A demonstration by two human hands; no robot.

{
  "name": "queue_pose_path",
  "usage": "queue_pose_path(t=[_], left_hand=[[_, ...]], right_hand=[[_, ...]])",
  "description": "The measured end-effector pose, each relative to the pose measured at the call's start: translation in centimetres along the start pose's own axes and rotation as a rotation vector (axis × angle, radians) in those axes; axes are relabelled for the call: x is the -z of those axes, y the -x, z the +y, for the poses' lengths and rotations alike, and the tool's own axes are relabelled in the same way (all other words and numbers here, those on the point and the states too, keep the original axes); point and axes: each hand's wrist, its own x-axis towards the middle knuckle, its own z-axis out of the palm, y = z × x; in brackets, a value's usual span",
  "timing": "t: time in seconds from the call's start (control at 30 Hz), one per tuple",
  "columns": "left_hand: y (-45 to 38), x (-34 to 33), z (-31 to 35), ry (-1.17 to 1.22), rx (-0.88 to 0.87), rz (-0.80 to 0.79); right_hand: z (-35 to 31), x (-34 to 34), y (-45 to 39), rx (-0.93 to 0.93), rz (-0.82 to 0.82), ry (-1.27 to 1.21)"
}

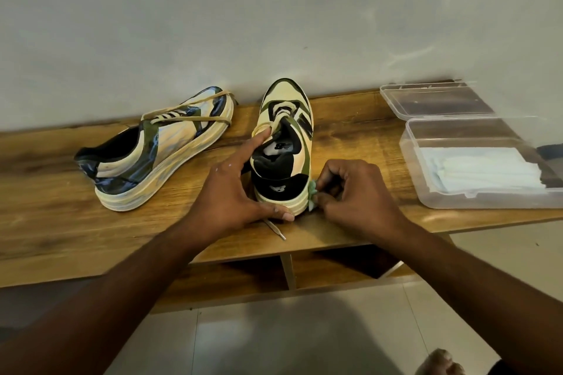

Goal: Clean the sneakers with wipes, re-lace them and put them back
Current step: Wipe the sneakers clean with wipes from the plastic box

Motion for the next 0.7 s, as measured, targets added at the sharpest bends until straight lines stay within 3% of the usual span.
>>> queue_pose_path(t=[0.17, 0.43, 0.57, 0.7], left_hand=[[0.0, 0.1, 0.0, 0.03, 0.011, -0.019], [-0.2, 2.4, -1.6, 0.144, -0.007, -0.239], [-0.6, 2.2, -1.8, 0.151, 0.016, -0.174], [-0.8, 2.6, -1.8, 0.121, 0.056, -0.119]], right_hand=[[0.0, -0.2, -1.4, 0.002, 0.075, -0.001], [-0.9, -1.7, 0.9, 0.119, -0.029, -0.053], [-1.9, -2.6, 1.1, 0.194, -0.083, 0.008], [-1.5, -1.5, -0.1, 0.136, 0.005, 0.066]])
